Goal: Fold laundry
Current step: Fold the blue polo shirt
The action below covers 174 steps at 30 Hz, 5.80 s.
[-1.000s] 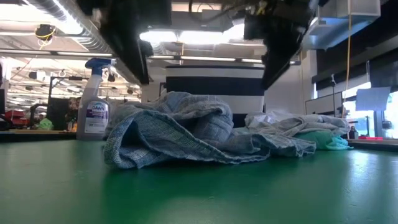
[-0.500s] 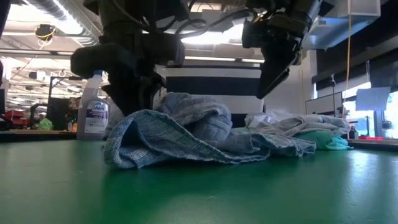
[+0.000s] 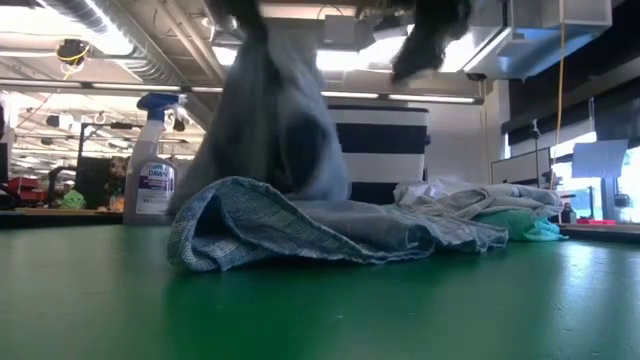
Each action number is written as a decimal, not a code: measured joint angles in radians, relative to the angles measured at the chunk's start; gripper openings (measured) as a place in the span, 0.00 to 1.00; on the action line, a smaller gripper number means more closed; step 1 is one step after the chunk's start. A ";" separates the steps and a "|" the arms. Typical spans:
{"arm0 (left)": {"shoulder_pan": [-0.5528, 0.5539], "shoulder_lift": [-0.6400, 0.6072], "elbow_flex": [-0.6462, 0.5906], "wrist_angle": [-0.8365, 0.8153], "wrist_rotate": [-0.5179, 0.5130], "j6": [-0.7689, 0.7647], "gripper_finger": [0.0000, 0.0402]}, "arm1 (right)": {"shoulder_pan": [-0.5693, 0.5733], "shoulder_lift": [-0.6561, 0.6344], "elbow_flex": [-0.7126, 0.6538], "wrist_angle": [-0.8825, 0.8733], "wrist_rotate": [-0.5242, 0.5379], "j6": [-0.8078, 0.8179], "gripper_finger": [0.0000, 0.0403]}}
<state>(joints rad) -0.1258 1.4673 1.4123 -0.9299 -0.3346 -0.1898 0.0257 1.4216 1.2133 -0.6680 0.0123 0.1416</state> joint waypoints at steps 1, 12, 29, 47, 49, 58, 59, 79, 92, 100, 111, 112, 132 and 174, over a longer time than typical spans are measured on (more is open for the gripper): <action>0.008 -0.034 0.037 -0.008 -0.024 0.000 0.01 | 0.000 -0.015 0.026 0.000 0.014 -0.017 0.49; 0.140 -0.295 0.255 0.065 -0.190 0.124 0.01 | 0.000 -0.056 0.194 0.090 0.101 -0.041 0.49; 0.196 -0.309 0.255 0.099 -0.116 0.175 0.01 | 0.000 0.295 0.191 0.235 0.131 0.045 0.42; 0.196 -0.309 0.255 0.090 -0.033 0.252 0.02 | 0.000 0.463 0.192 0.394 0.336 0.195 0.37; 0.196 -0.309 0.255 0.091 -0.022 0.253 0.02 | 0.000 0.464 0.192 0.395 0.344 0.208 0.41; 0.196 -0.309 0.255 0.091 0.011 0.254 0.02 | -0.007 0.490 0.193 0.446 0.424 0.213 0.63; 0.196 -0.309 0.255 0.090 0.012 0.255 0.02 | -0.007 0.502 0.191 0.469 0.428 0.220 0.64; 0.196 -0.309 0.255 0.079 -0.001 0.252 0.02 | 0.016 0.369 0.294 0.335 0.591 -0.013 0.06; 0.195 -0.309 0.255 0.017 -0.216 0.138 0.02 | 0.020 0.086 0.891 -0.395 0.368 0.001 0.04; 0.196 -0.309 0.255 -0.046 -0.276 0.005 0.02 | 0.019 0.023 1.017 -0.460 0.582 -0.133 0.01; 0.156 -0.337 0.306 0.187 0.085 -0.038 0.02 | 0.019 -0.007 1.020 -0.373 0.532 -0.237 0.02; 0.152 -0.337 0.329 0.190 0.080 -0.025 0.02 | 0.020 -0.011 1.020 -0.371 0.522 -0.251 0.02; 0.281 -0.339 0.511 0.119 -0.369 0.514 0.02 | -0.239 0.044 1.009 -0.371 0.592 -0.373 0.04; -0.385 -0.205 0.511 0.529 0.421 -0.008 0.01 | 0.672 0.057 1.021 -0.060 0.069 0.245 0.04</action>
<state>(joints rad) -0.5111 1.2628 1.9236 -0.4005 0.0866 -0.1980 0.6975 1.4784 2.2348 -0.7283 0.0818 0.3865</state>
